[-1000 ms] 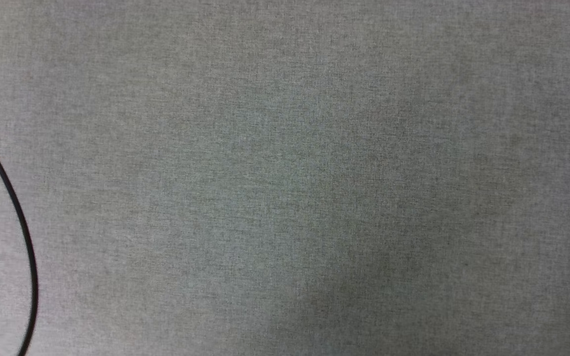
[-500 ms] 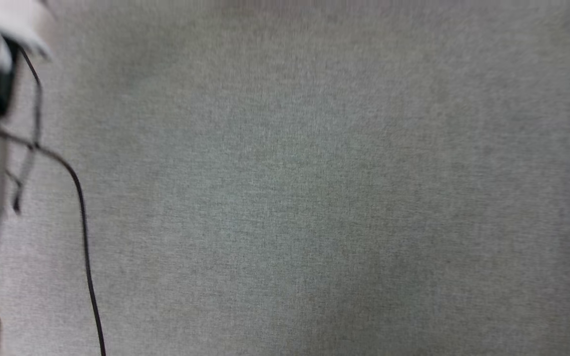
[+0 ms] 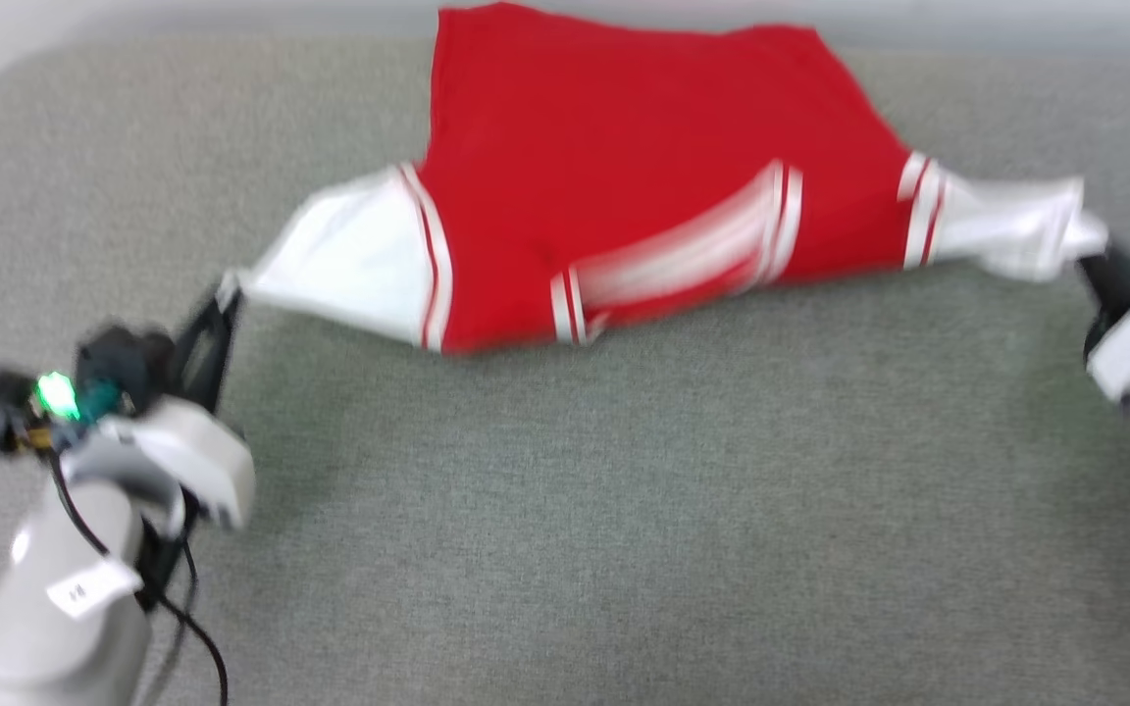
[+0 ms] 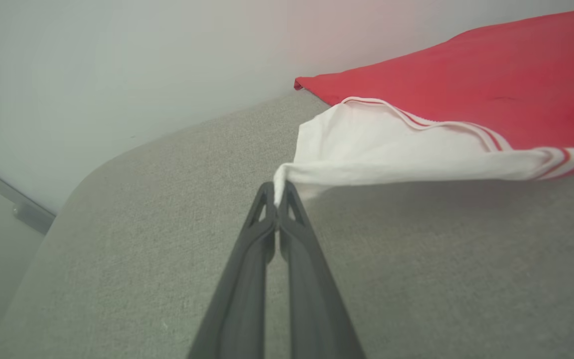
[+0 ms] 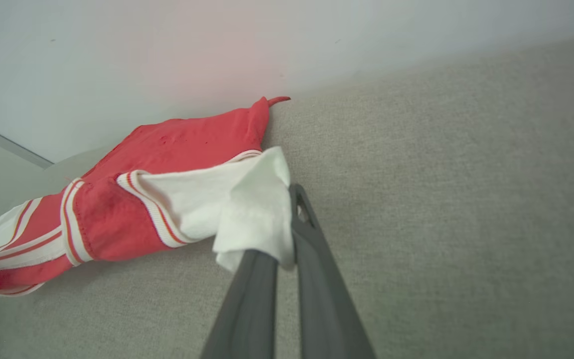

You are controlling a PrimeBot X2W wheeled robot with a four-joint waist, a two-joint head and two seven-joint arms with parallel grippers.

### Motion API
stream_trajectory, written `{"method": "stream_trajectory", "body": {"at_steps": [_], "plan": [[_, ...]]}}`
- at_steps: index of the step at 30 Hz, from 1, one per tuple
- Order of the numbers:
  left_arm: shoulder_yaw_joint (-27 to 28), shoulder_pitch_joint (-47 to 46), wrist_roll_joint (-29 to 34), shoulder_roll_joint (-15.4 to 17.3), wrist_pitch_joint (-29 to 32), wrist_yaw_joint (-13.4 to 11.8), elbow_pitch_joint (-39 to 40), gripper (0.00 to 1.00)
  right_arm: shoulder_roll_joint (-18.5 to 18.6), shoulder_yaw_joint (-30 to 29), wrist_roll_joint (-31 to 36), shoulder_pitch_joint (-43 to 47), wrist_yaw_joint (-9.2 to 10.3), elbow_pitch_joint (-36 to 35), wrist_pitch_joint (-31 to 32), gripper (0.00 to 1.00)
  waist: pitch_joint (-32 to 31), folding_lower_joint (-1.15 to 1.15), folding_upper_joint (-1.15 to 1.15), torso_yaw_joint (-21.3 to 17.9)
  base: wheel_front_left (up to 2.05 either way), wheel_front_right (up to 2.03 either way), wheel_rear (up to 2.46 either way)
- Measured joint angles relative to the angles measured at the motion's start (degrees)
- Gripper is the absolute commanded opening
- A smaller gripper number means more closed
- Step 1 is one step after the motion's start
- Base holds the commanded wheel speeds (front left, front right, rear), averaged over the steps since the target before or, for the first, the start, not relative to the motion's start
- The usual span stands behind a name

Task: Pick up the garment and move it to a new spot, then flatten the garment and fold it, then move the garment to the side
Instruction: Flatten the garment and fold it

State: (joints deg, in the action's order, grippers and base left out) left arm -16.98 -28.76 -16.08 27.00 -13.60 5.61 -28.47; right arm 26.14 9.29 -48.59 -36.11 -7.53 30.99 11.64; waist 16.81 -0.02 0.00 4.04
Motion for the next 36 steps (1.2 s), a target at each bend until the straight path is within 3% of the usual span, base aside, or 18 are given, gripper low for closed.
{"method": "stream_trajectory", "body": {"at_steps": [6,13,21,29,36], "plan": [[-1.4,9.9,-1.3,1.1,3.9,-0.3,3.3,0.00,5.2,6.9,-4.1,10.2,0.00,-6.3,3.6,0.00,-4.5,0.00,0.00,-0.5,0.00,0.00,0.00],[-0.8,17.3,-3.4,3.5,8.2,-1.6,7.1,0.00,9.1,9.7,-7.6,16.5,-0.01,-9.3,5.9,0.00,-9.0,0.01,0.00,-0.6,0.00,0.00,0.00],[0.1,27.2,-7.1,5.6,13.8,-2.4,14.9,0.00,11.6,9.9,-13.5,23.1,0.00,-11.5,12.5,0.00,-13.6,0.01,0.00,-0.7,0.00,0.00,0.00],[0.5,37.0,-10.8,7.5,21.1,-4.5,25.1,0.00,13.5,7.7,-19.5,31.5,0.00,-13.0,23.6,0.00,-15.9,0.01,0.00,-1.0,0.00,0.00,0.00],[-0.2,40.0,-12.4,8.7,26.8,-5.7,33.3,0.00,13.5,4.7,-18.6,34.8,0.01,-15.6,27.8,0.00,-14.9,0.02,0.00,-0.9,0.00,0.00,0.00]]}}
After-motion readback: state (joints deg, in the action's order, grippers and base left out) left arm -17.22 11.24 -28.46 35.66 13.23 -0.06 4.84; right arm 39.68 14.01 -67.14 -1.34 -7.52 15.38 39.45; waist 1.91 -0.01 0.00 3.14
